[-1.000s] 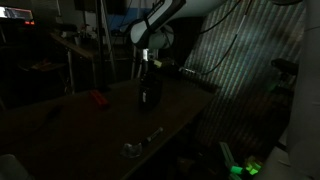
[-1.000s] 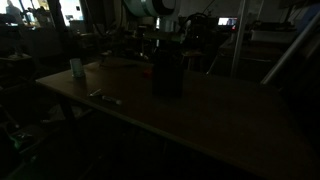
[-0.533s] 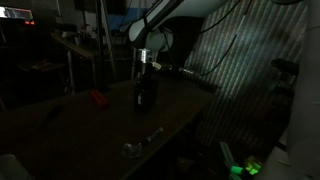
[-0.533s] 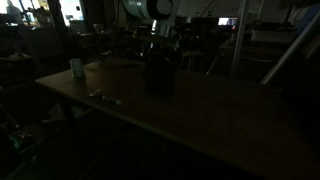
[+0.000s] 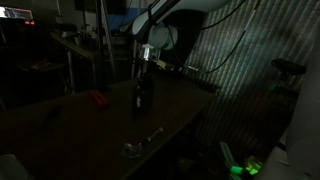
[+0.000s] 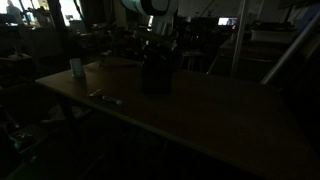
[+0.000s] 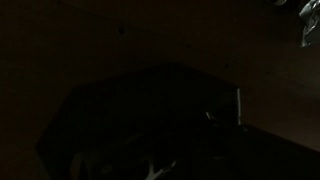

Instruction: Put the white towel in the black box

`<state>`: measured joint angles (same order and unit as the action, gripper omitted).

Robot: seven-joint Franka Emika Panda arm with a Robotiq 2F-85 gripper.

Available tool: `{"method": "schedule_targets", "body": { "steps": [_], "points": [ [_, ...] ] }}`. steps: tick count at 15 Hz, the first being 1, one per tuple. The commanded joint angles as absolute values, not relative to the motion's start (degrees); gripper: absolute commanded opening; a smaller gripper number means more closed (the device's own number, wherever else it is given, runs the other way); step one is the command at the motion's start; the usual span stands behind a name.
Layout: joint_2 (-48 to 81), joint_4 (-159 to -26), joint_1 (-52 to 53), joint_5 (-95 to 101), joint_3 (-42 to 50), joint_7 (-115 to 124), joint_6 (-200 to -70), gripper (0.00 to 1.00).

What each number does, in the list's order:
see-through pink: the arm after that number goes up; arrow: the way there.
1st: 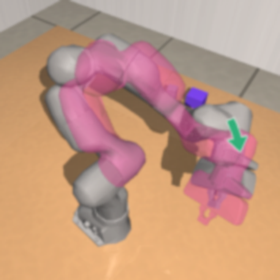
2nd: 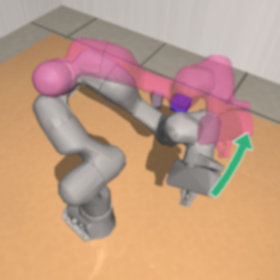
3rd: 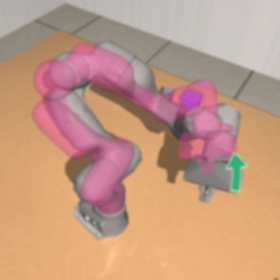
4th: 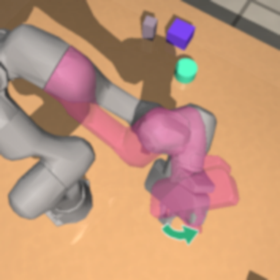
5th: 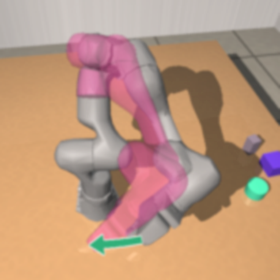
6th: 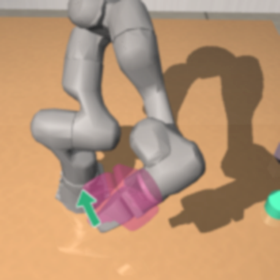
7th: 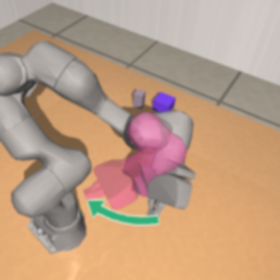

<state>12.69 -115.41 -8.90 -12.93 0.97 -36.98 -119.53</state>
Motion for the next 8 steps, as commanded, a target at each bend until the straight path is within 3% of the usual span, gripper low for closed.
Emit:
{"method": "schedule_targets", "body": {
  "steps": [1,2,3,5,8],
  "points": [
    [5.9,-119.7,-8.1,-11.5,1.3,-36.4,-121.3,0.03],
    [4.7,-120.0,-7.8,-10.9,1.3,-36.2,-121.8,0.09],
    [3.8,-120.1,-7.6,-10.4,1.4,-35.9,-121.8,0.30],
    [2.3,-120.2,-6.9,-9.6,1.4,-35.2,-122.7,0.34],
    [0.9,-120.4,-5.9,-8.1,1.3,-34.3,-124.9,0.56]
  ]
}}
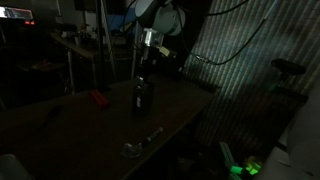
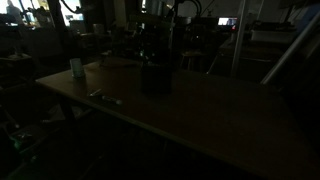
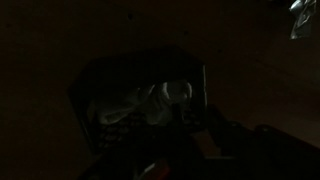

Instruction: Put the white towel in the black box

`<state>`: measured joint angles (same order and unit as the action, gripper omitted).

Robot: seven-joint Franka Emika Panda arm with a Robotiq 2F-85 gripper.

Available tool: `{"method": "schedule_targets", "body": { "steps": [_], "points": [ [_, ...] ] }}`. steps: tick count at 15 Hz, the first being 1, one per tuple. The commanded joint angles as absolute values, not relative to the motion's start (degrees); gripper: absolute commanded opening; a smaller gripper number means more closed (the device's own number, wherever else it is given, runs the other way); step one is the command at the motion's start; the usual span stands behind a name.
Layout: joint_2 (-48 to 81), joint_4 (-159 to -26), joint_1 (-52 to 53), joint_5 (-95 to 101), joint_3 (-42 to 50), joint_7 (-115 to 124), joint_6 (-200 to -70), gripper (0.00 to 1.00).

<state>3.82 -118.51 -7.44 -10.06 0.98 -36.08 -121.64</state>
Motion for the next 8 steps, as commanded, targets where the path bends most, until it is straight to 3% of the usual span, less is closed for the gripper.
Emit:
{"method": "schedule_targets", "body": {
  "steps": [1,6,8],
  "points": [
    [1.0,-120.2,-5.5,-7.1,1.3,-34.1,-126.0,0.65],
    [3.5,-118.1,-4.3,-2.6,1.2,-33.8,-129.6,0.99],
    [4.6,-117.4,-3.9,-0.7,1.1,-34.0,-130.3,1.00]
  ]
}}
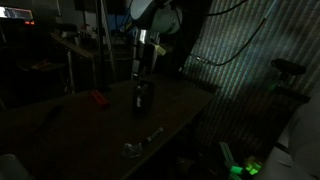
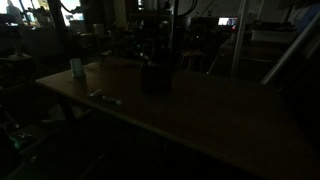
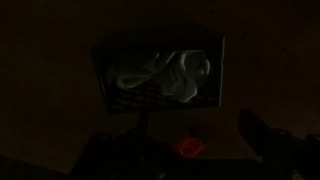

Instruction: Put the white towel in the black box

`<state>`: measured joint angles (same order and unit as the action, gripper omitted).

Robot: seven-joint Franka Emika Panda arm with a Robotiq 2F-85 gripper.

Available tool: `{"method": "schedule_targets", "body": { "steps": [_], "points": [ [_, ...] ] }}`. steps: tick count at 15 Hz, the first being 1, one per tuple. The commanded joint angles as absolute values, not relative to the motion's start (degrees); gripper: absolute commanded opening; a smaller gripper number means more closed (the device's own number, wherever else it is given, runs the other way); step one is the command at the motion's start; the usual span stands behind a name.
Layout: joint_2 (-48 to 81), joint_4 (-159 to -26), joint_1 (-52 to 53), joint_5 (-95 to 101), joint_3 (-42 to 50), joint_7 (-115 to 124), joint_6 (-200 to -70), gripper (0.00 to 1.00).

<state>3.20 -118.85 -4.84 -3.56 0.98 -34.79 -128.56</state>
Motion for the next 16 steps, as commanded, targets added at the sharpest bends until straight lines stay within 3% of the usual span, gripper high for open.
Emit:
{"method": "schedule_targets", "body": {
  "steps": [1,2,3,6,13,15,16],
  "points": [
    [5.1,-117.1,-3.8,0.1,1.1,-34.2,-130.5,1.00],
    [5.6,-116.8,-3.7,0.6,1.1,-34.2,-130.7,1.00],
    [6.1,-116.6,-3.7,0.8,1.0,-34.3,-130.8,0.83],
    [7.4,-115.7,-3.9,0.8,1.1,-34.4,-130.8,0.67],
    [10.0,-113.4,-4.4,0.6,1.0,-34.2,-129.7,0.12],
    [10.4,-112.6,-4.4,0.7,1.0,-34.3,-129.1,0.00],
    [10.4,-112.3,-4.4,0.9,1.0,-34.1,-128.9,0.00]
  ]
}}
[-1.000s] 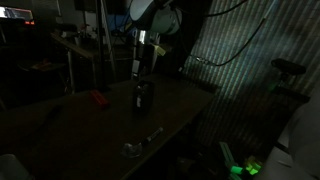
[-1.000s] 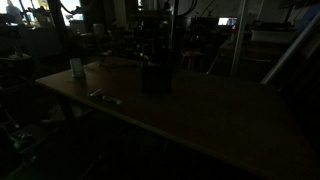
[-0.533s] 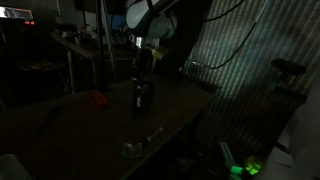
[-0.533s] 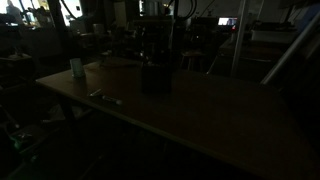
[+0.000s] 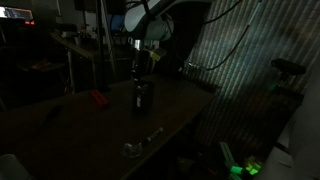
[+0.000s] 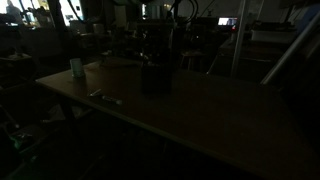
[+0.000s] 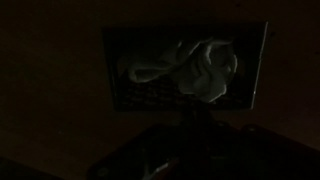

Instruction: Put the white towel in the black box

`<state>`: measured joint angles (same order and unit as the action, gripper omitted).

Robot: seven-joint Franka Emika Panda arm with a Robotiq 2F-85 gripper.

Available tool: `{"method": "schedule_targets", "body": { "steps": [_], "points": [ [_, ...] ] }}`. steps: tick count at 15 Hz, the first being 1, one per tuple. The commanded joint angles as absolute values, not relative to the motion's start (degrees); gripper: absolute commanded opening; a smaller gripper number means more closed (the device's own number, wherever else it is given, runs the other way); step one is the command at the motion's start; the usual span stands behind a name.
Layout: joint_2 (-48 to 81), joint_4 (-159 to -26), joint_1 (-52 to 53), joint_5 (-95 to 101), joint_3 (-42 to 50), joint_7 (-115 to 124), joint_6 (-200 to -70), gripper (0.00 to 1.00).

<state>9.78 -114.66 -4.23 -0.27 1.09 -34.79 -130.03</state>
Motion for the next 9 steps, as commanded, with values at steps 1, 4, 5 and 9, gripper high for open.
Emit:
{"method": "schedule_targets", "body": {
  "steps": [1,4,5,9],
  "points": [
    [10.0,-112.2,-4.4,1.4,1.0,-33.9,-128.1,0.00],
    [7.0,-113.5,-4.2,3.2,1.4,-33.0,-124.1,0.00],
    [5.9,-114.2,-4.3,4.1,1.6,-32.5,-122.4,0.00],
    [4.3,-115.3,-4.8,4.1,2.1,-32.5,-118.1,0.00]
  ]
}}
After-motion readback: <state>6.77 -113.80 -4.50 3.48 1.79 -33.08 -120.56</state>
